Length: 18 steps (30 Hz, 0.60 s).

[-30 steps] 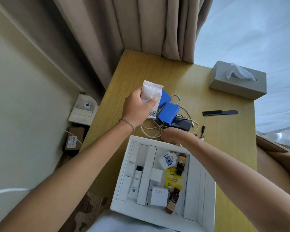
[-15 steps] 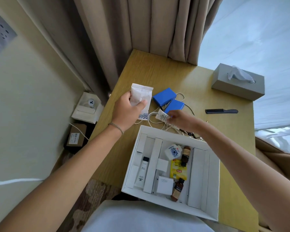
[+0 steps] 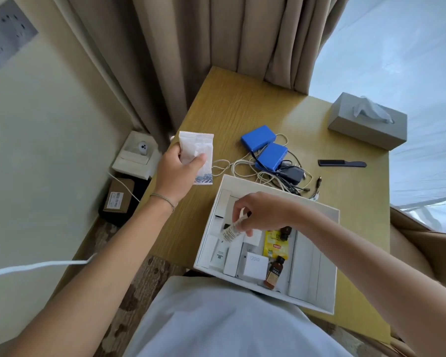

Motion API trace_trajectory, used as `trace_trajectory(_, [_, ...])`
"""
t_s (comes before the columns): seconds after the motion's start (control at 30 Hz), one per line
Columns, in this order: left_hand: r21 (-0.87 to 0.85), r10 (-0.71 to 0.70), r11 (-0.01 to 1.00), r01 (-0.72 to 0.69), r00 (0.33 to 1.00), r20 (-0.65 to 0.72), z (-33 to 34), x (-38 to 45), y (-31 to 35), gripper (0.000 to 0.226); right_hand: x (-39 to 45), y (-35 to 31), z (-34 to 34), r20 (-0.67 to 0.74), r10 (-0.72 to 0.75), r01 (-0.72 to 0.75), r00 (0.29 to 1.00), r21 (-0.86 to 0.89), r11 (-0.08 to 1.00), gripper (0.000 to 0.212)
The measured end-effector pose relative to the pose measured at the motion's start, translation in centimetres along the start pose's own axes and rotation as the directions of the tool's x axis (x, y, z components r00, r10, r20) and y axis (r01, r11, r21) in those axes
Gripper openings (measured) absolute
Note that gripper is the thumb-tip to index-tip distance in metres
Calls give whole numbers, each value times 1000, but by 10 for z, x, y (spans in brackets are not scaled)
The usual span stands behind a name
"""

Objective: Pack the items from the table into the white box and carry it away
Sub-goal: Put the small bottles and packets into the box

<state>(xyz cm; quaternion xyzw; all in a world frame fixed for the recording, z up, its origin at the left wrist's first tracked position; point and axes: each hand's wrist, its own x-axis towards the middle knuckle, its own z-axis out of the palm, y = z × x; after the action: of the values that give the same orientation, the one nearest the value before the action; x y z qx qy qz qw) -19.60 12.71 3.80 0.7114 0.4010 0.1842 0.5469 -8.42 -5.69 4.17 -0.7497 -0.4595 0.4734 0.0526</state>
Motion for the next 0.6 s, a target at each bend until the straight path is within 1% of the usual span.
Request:
trace_trajectory(0.1, [-9, -9, 1000, 9, 1000, 0, -9, -7, -7, 25, 21, 1, 26, -25, 26, -25, 999, 60, 998, 14])
trace_trajectory(0.17, [-8, -14, 1000, 14, 1000, 2, -14, -11, -11, 26, 34, 4, 39, -17, 37, -35, 999, 83, 996, 14])
trace_trajectory(0.23, [-2, -24, 1000, 24, 1000, 4, -18, -14, -15, 27, 44, 7, 47, 23, 48, -50, 999, 104, 993, 12])
trace_trajectory(0.4, [24, -45, 999, 45, 999, 6, -23, -16, -21, 22, 62, 13, 59, 133, 74, -88, 988, 101, 991, 17])
trace_trajectory(0.5, [42, -47, 998, 47, 999, 14, -22, -16, -21, 23, 68, 17, 61, 170, 80, -103, 982, 130, 986, 16])
trace_trajectory(0.6, [47, -41, 998, 40, 999, 31, -19, -17, -20, 21, 70, 22, 62, 194, 96, -118, 976, 108, 987, 16])
